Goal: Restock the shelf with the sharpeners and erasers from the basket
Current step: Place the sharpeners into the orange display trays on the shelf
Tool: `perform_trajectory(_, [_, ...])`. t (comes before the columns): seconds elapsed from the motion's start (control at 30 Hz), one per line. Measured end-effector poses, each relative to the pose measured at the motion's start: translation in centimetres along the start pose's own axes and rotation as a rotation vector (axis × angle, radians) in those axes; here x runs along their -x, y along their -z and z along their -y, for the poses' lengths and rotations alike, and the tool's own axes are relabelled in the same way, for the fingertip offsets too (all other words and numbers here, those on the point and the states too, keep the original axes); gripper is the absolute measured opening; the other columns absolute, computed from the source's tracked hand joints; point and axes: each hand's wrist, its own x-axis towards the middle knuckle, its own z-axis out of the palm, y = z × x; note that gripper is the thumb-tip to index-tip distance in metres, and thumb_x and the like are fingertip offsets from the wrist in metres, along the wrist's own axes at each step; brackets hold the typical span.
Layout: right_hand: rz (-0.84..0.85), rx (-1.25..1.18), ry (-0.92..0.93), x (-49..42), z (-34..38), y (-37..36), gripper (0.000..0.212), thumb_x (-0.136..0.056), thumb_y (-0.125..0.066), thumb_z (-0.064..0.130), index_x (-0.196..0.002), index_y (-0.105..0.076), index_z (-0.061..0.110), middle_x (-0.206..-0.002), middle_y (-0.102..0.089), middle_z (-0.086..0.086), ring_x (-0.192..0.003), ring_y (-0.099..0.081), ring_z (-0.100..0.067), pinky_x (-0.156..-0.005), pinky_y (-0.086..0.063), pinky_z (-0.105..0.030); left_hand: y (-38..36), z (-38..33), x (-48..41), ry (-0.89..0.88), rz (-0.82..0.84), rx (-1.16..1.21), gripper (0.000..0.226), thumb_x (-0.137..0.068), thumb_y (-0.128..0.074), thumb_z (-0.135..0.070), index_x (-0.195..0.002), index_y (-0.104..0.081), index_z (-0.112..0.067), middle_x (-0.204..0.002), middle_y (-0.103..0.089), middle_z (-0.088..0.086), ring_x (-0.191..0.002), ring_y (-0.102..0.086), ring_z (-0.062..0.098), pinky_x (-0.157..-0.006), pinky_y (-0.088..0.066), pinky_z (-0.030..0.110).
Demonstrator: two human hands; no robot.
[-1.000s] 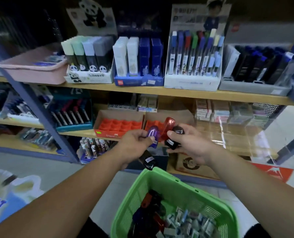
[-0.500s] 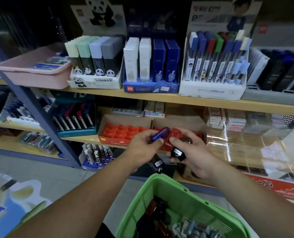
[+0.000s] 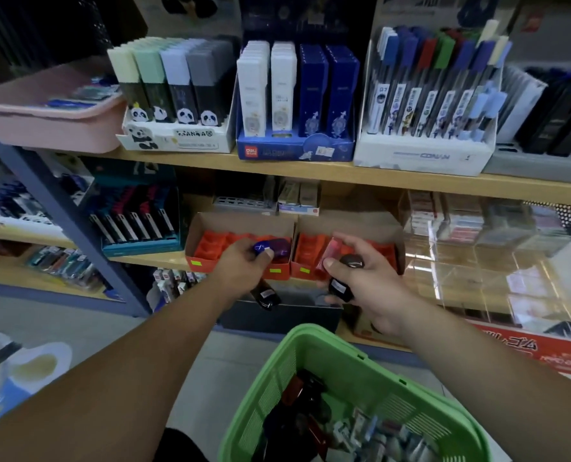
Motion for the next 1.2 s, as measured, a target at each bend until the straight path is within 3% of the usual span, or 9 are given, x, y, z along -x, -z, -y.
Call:
perform_trajectory(0.13, [-0.029,-0.028,-0.013,-0.3,-0.2,-0.1,0.048,-0.097,-0.071,0.007,-0.132,-0.063,0.039,-0.119,-0.070,-0.007,-0.092,-0.079,-0.026,-0.076,-0.066,-0.044,0.5,-0.5,0.0,-0.025,-0.052,0.030,0.018,-0.099,-0.069,-0.024,-0.114,-0.067,-0.016,-0.096,-0.074,-0.002,-0.091,-0.070,0.011,-0.073,-0.051,0.019])
perform_trajectory(0.23, [-0.043,-0.057,-0.029,-1.3,0.0,-0.1,0.050,-0.097,-0.072,0.007,-0.131,-0.062,0.041,-0.122,-0.070,-0.007,-0.095,-0.079,-0.027,-0.076,-0.066,-0.044,1.5,-1.3,-1.2,-0.103,-0.094,-0.086,0.033,-0.099,-0.068,-0.024,-0.131,-0.064,-0.019,-0.116,-0.072,0.001,-0.108,-0.068,0.019,-0.095,-0.057,0.035])
perform_trajectory(0.33, [-0.040,-0.063,-0.061,-3.1,1.2,-0.6,0.049,-0.097,-0.071,0.007,-0.132,-0.060,0.039,-0.120,-0.071,-0.007,-0.099,-0.078,-0.027,-0.076,-0.064,-0.042,2.2,-2.6,-2.4,-0.116,-0.067,-0.209,0.045,-0.101,-0.064,-0.027,-0.145,-0.053,-0.028,-0.128,-0.065,0.001,-0.113,-0.066,0.021,-0.098,-0.058,0.044])
perform_trajectory(0.53, [0.069,0.098,-0.024,-6.6,3.3,-1.5,0.050,-0.099,-0.067,0.006,-0.130,-0.062,0.044,-0.123,-0.069,-0.003,-0.098,-0.078,-0.023,-0.075,-0.062,-0.039,2.2,-2.4,-4.4,-0.229,0.007,-0.579,0.014,-0.100,-0.060,-0.018,-0.110,-0.060,-0.027,-0.106,-0.064,-0.001,-0.091,-0.065,0.019,-0.081,-0.059,0.040])
perform_trajectory(0.77, [0.033,0.172,-0.024,-8.8,1.5,-1.4,0.048,-0.099,-0.068,0.008,-0.128,-0.060,0.045,-0.125,-0.064,0.001,-0.099,-0.076,-0.023,-0.073,-0.065,-0.037,1.9,-1.5,-5.2,-0.172,0.101,-0.531,0.036,-0.096,-0.069,-0.022,-0.131,-0.060,-0.030,-0.123,-0.065,-0.006,-0.103,-0.065,0.011,-0.087,-0.061,0.033])
perform_trajectory(0.9, [0.049,0.080,-0.058,-9.3,1.4,-0.7,0.049,-0.099,-0.064,0.002,-0.124,-0.064,0.044,-0.125,-0.067,-0.005,-0.100,-0.077,-0.027,-0.072,-0.063,-0.038,1.2,-2.1,-5.2,-0.165,0.247,-0.565,0.046,-0.097,-0.065,-0.016,-0.139,-0.060,-0.036,-0.133,-0.061,-0.007,-0.104,-0.065,0.010,-0.078,-0.058,0.022])
perform_trajectory(1.0, [0.113,-0.107,-0.120,-9.6,1.3,-0.5,0.045,-0.099,-0.063,0.001,-0.127,-0.061,0.036,-0.123,-0.069,-0.015,-0.103,-0.077,-0.032,-0.064,-0.058,-0.037,1.0,-2.3,-5.0,-0.169,0.305,-0.609,0.049,-0.098,-0.065,-0.026,-0.144,-0.057,-0.036,-0.144,-0.057,-0.006,-0.119,-0.060,0.014,-0.098,-0.056,0.031])
perform_trajectory(1.1, [0.154,-0.153,-0.122,-9.9,1.1,-0.7,0.041,-0.093,-0.076,0.014,-0.126,-0.061,0.032,-0.120,-0.073,-0.017,-0.102,-0.077,-0.033,-0.062,-0.054,-0.034,0.9,-2.4,-4.9,-0.172,0.291,-0.624,0.060,-0.093,-0.073,-0.037,-0.149,-0.052,-0.032,-0.146,-0.054,-0.006,-0.126,-0.055,0.015,-0.101,-0.049,0.029])
perform_trajectory(1.2, [0.092,-0.073,-0.091,-10.6,0.7,-1.2,0.043,-0.092,-0.077,0.007,-0.120,-0.068,0.038,-0.125,-0.067,-0.013,-0.105,-0.073,-0.037,-0.067,-0.059,-0.037,0.7,-2.6,-4.8,-0.143,0.234,-0.609,0.059,-0.091,-0.077,-0.032,-0.145,-0.054,-0.028,-0.140,-0.059,-0.005,-0.116,-0.057,0.012,-0.096,-0.049,0.026])
